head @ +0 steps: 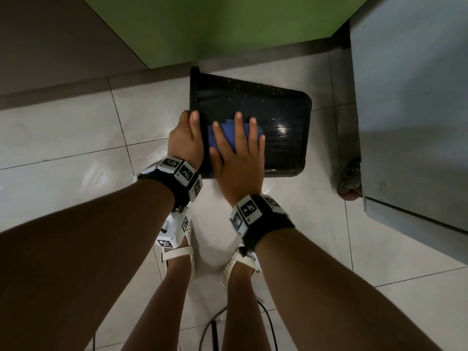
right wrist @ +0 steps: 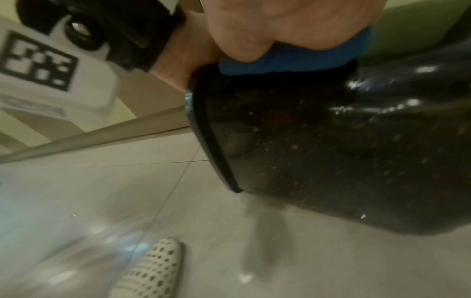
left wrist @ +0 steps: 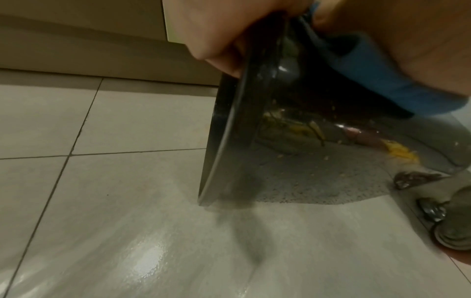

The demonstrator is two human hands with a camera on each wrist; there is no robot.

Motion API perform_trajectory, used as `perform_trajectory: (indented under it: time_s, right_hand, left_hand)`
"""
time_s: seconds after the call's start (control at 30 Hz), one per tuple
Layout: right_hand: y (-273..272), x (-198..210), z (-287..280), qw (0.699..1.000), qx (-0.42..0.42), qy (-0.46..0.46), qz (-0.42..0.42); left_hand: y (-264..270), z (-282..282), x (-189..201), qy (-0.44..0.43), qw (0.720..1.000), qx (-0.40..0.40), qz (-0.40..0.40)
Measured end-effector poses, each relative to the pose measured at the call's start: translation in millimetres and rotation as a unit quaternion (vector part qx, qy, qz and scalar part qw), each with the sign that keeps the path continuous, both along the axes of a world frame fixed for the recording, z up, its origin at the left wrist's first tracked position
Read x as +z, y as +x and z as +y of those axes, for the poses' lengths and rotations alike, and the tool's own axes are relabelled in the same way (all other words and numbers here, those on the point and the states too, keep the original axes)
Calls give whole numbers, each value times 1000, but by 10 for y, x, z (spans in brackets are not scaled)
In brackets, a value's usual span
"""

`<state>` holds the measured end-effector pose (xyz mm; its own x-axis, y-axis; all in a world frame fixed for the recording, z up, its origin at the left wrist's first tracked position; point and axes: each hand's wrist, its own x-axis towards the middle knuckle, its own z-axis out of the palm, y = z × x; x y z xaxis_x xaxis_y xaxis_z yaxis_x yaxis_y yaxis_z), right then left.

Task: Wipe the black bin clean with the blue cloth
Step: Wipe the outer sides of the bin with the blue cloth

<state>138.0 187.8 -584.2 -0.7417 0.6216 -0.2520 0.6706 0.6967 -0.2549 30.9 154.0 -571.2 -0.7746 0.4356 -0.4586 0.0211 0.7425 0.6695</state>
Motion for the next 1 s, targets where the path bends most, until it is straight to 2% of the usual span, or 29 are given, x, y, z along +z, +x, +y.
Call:
perform_trajectory:
  time_s: [0.07,0.33,0.53,0.6,0.67,0.73,0.83,0.9,1.0]
  right_hand:
    - [10,7,190,1000,-1,15,-11]
    - [82,56,961,977,-185,-51,-88]
    - [137,154,1344,918,-352,-177,-47]
    - [99,146,1366,900,-394,-180,-34]
    - [46,111,1294,900,-406,-151,-46]
    - [19,74,1173,920,-375,-87,-70]
    - [38,30,910,964,-249,-15,-91]
    - [57,5,643,987,-144,29,-57]
    - [42,-12,259,999,-17,34,-22]
  left_hand:
    - [0,-15,6,-7,1000,-13,13]
    - [-19,-1,34,-15,999,-29,14]
    - [-16,3,29,-9,1000,-16,15]
    - [-16,11,18,-6,1000,-12,8]
    - [-16,-2,-2,-2,1000,-10,5]
    - [-5,-22,-13,3,1000,-7,4]
    - [6,-31,-31,11,1000,-6,0]
    - [1,-25,-40,12,1000,-3,-4]
    - [-2,-32,-56,13,1000,4,-2]
